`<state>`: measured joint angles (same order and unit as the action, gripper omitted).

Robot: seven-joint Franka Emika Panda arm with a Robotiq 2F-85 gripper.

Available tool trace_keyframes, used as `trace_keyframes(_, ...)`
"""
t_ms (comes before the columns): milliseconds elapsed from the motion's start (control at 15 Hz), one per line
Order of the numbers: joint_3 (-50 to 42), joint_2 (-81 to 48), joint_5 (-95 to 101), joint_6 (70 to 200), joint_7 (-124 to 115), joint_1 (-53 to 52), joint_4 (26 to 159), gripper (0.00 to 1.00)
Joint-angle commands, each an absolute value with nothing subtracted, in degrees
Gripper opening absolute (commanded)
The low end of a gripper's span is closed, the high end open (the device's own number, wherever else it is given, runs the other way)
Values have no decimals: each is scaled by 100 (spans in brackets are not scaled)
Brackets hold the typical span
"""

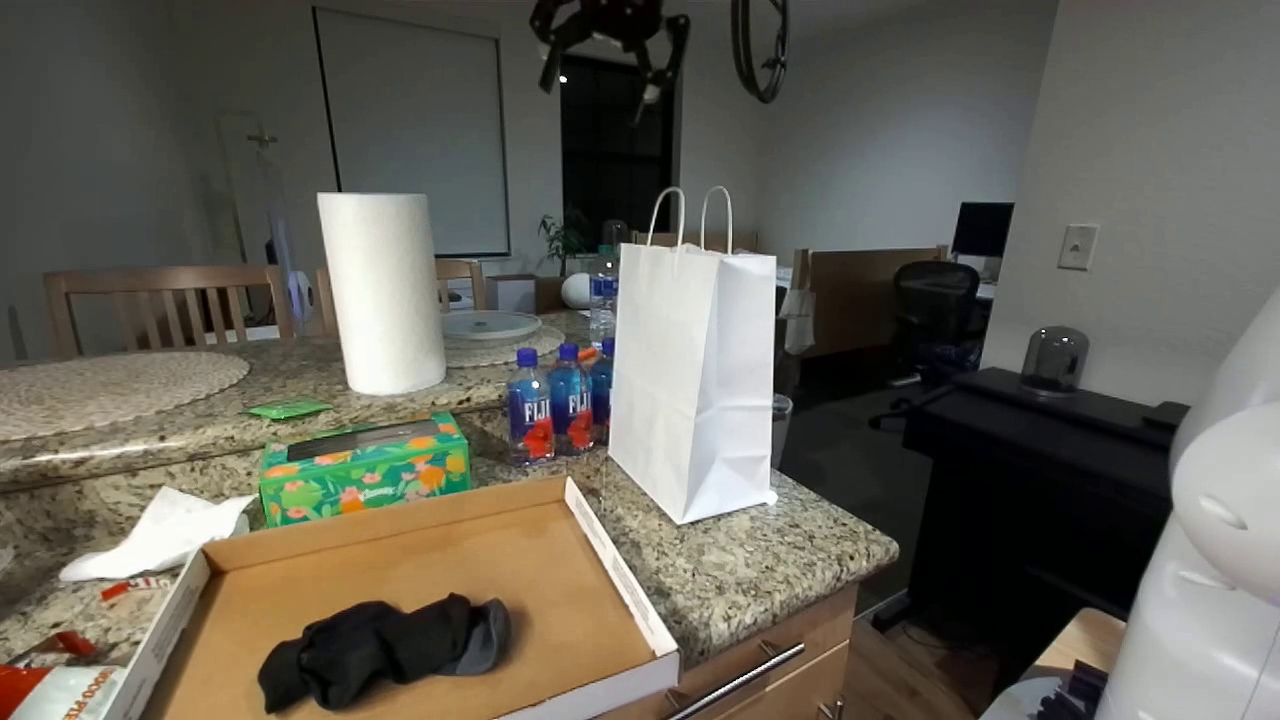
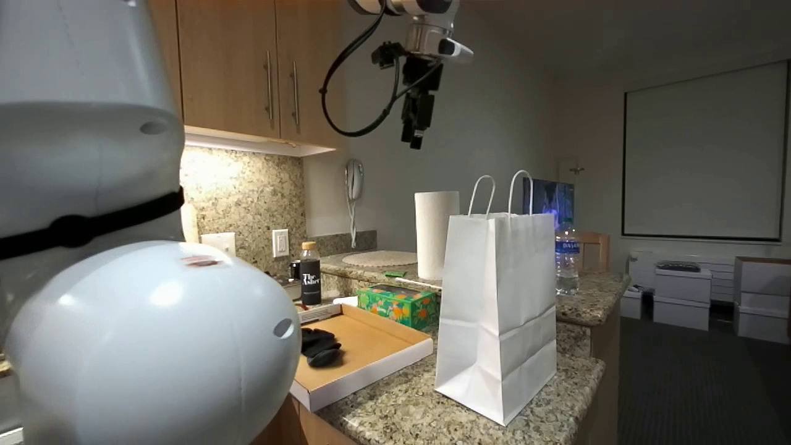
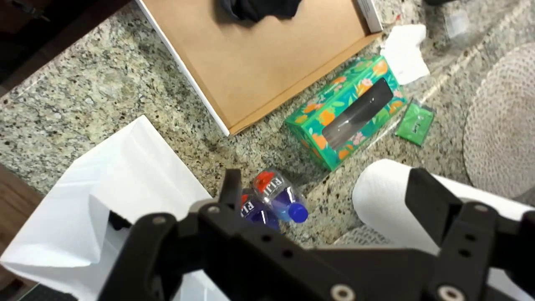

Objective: Put the socks in the white bag

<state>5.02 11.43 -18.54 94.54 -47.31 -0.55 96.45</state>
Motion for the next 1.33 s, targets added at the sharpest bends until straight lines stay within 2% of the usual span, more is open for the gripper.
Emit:
trace_keyframes(0, 1041, 640, -1097, 9936, -4627, -449, 9839, 100)
trace_keyframes(267, 1372, 644, -215, 10756, -4419, -912, 10836, 100)
trace_keyframes(333, 1286, 414, -502, 10422, -4728, -895, 10287, 100)
trace_keyframes(800, 1344, 490, -292, 10722, -4519, -996, 10752, 100)
trace_keyframes(1267, 1923, -552, -159, 10753, -4019, -1820, 10887, 100)
